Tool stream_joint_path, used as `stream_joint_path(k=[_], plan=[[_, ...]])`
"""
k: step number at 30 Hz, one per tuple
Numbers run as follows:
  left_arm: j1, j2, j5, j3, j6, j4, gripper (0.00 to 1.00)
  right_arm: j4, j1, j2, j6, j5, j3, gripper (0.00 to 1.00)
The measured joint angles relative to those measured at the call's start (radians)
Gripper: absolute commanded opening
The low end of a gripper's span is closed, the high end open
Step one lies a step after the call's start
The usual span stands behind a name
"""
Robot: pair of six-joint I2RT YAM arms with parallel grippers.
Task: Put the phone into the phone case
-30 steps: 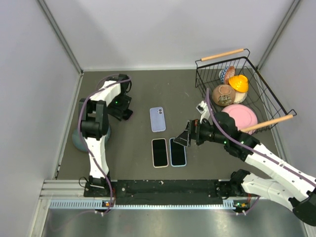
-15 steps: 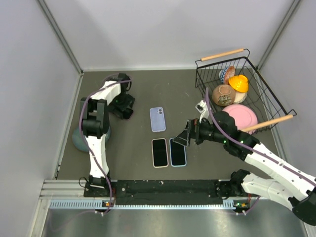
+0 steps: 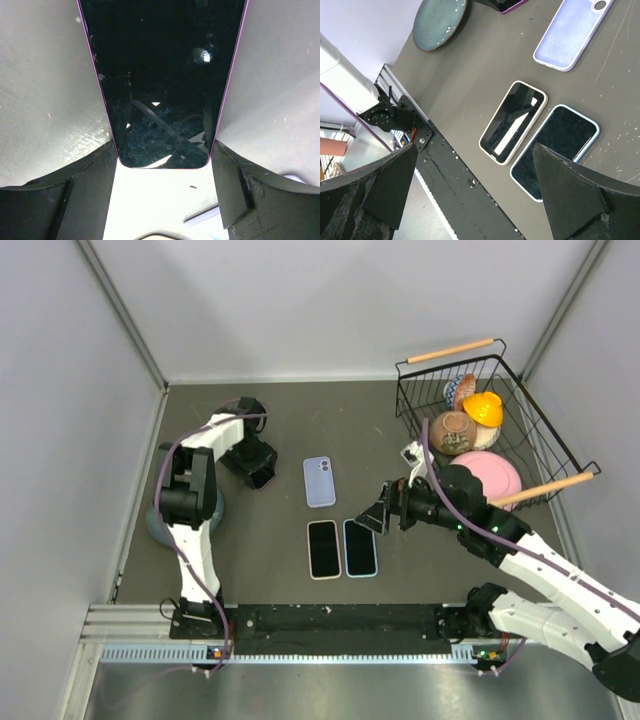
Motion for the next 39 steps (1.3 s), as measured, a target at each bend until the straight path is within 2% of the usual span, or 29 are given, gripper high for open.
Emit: stream_joint_path(k=[9, 16, 26, 35, 39], plan=[[-0.076, -0.050, 0.043, -0.078, 0.163, 0.040, 0.47, 0.026, -0.001, 0.031, 0.027, 0.018, -0.067, 0.99], [-0.117, -0.136, 0.079, -0.204, 0.248, 0.089, 0.46, 0.064, -0.001, 0.104, 0.070, 0.082, -0.067, 0.99], [-0.162, -0.290, 0.203, -0.412, 0.321, 0.219, 0.44, 0.112, -0.057, 0.408, 0.114, 0.115, 0.160, 0.98], [-0.161, -0.395, 0.306, -0.554, 0.354, 0.318, 0.43, 0.279, -0.068, 0.671, 0.200, 0.026, 0.288, 0.86], [-0.162, -0.430, 0.358, -0.603, 0.368, 0.355, 0.43, 0.307, -0.068, 0.805, 0.236, -0.034, 0.344, 0.72]])
